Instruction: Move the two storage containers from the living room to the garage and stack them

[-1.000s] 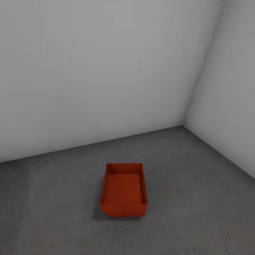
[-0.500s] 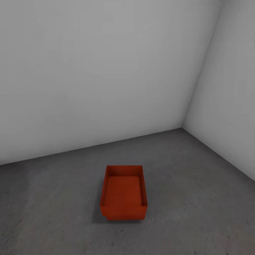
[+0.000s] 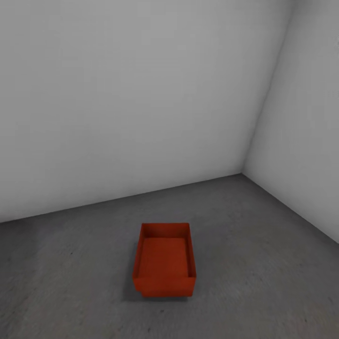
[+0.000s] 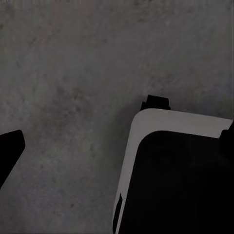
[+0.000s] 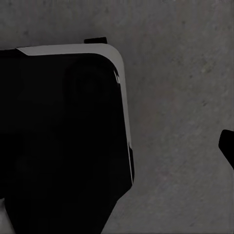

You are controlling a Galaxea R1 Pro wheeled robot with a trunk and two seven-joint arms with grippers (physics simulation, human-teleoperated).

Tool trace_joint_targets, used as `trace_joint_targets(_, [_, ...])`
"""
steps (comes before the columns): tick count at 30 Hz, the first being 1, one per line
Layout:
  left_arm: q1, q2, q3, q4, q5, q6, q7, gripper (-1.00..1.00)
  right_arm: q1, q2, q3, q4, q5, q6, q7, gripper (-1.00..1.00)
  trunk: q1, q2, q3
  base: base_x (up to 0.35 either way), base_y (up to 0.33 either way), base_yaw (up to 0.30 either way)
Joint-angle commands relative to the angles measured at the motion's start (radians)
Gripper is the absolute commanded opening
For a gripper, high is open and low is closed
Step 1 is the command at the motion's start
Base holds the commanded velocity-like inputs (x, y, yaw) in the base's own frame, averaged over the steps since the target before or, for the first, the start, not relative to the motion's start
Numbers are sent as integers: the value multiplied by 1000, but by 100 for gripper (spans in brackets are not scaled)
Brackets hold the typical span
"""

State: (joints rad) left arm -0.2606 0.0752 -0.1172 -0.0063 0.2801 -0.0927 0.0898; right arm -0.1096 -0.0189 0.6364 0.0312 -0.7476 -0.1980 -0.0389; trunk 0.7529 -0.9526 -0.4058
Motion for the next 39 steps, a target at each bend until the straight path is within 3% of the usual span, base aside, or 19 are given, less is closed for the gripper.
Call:
trace_joint_targets(1, [0,0,-9,1,8,-3,2,100,-1,1,8,2,-5,-3,-1,100,0,-1,1,0,0,0])
trace_joint_targets(39, [0,-1,-7,1,12,-3,2,100,-1,1,9,2,-4,-8,7,100,0,-1,62,0,0,0])
